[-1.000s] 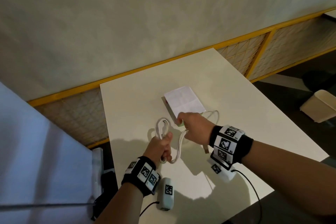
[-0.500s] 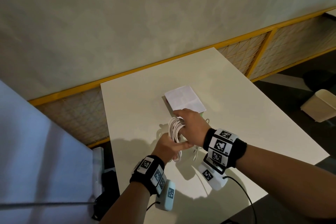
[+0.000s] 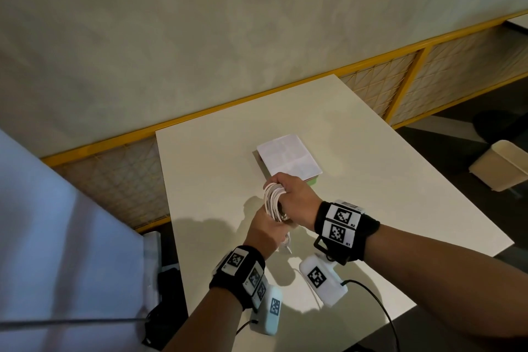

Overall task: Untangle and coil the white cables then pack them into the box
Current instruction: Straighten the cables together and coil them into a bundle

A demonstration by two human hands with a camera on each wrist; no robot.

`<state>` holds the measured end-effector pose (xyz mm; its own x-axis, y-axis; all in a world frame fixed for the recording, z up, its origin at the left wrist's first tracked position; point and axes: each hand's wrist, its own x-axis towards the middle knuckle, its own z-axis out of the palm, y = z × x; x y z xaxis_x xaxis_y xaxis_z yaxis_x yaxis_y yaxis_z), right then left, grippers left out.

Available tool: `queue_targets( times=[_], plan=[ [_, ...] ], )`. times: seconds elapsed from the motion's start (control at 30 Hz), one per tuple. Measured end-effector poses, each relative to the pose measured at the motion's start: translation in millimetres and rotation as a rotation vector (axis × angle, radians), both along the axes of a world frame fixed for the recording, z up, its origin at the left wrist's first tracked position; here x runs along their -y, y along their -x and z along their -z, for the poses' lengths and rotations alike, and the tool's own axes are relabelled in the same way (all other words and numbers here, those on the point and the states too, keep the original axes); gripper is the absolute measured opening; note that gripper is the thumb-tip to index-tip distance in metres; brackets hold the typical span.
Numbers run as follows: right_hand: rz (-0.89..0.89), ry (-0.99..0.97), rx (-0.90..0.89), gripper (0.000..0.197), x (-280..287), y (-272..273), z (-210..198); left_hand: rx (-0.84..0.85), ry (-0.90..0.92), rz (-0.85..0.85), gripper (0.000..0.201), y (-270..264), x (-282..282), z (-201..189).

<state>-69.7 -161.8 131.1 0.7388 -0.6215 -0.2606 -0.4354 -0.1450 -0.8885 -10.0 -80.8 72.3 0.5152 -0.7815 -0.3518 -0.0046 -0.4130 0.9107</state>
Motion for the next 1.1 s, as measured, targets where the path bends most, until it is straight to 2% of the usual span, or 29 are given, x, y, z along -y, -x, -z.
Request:
queue_targets(
  times=[0.1, 0.2, 0.27, 0.3, 0.37, 0.4, 0.5, 0.6, 0.67, 0.7, 0.8, 0.87, 0.9, 0.93, 0.97, 1.03, 1.07, 1.1],
  plan=[
    [0.025, -0.036, 0.011, 0.037, -1.9, -1.9, 0.3, -0.021, 0.007, -0.006, 0.032, -2.1, 0.1, -1.7],
    [0.067, -0.081, 0.038, 0.037, -4.1, -4.2, -0.6, -0.005, 0.027, -0.036, 0.015, -4.1, 3.6, -1.1],
    [0.092, -0.079, 0.060, 0.039, -5.2, -5.3, -0.7, 0.020, 0.017, -0.067, 0.026, -5.6, 4.8, -0.2],
    [0.112, -0.094, 0.073, 0.039, -5.5, -5.8, -1.0, 0.024, 0.013, -0.057, 0.025, -5.3, 4.8, -2.3],
    [0.136, -0.136, 0.094, 0.041, -5.8, -7.1, -1.3, -0.004, 0.031, -0.025, 0.007, -3.7, 4.5, -6.7],
    [0.131, -0.144, 0.104, 0.041, -5.2, -8.1, -1.5, -0.024, 0.066, -0.030, 0.007, -4.3, 4.3, -7.6],
    [0.071, -0.129, 0.105, 0.041, -3.1, -11.5, -5.3, -0.087, 0.143, -0.049, 0.009, -7.4, 1.4, -8.7],
    [-0.021, -0.049, 0.087, 0.040, 1.2, -11.2, -12.8, -0.154, 0.158, -0.026, 0.003, -8.4, 0.9, -15.5],
    [-0.099, 0.009, 0.054, 0.039, 7.6, -9.2, -16.0, -0.201, 0.184, -0.046, 0.017, -9.8, 0.6, -19.8],
    [-0.123, -0.013, 0.059, 0.045, 11.2, -5.6, -15.7, -0.267, 0.212, -0.087, 0.019, -11.3, -0.1, -19.8],
    [-0.192, -0.230, 0.063, 0.081, 18.6, 14.4, -0.2, -0.504, 0.294, -0.276, 0.021, -18.9, -2.9, -21.4],
    [-0.328, -0.326, -0.044, 0.096, 13.2, 27.2, 12.0, -0.606, 0.323, -0.334, 0.024, -24.1, -3.7, -22.7],
    [-0.405, -0.318, -0.115, 0.094, 8.7, 31.0, 19.1, -0.643, 0.337, -0.349, 0.024, -25.4, -3.2, -24.7],
    [-0.478, -0.274, -0.180, 0.082, 3.4, 33.9, 25.1, -0.669, 0.343, -0.363, 0.023, -26.6, -2.6, -25.0],
    [-0.527, -0.223, -0.217, 0.058, -1.3, 35.1, 31.9, -0.692, 0.345, -0.377, 0.020, -26.4, -2.6, -26.7],
    [-0.515, -0.186, -0.212, 0.011, -9.1, 35.3, 40.9, -0.757, 0.360, -0.384, 0.016, -27.0, -2.8, -27.6],
    [-0.474, -0.220, -0.188, 0.006, -10.1, 36.1, 42.9, -0.781, 0.371, -0.386, 0.016, -28.2, -3.7, -27.0],
    [-0.428, -0.266, -0.179, 0.012, -9.7, 38.0, 45.0, -0.803, 0.377, -0.392, 0.016, -29.7, -5.7, -26.6]
  ],
)
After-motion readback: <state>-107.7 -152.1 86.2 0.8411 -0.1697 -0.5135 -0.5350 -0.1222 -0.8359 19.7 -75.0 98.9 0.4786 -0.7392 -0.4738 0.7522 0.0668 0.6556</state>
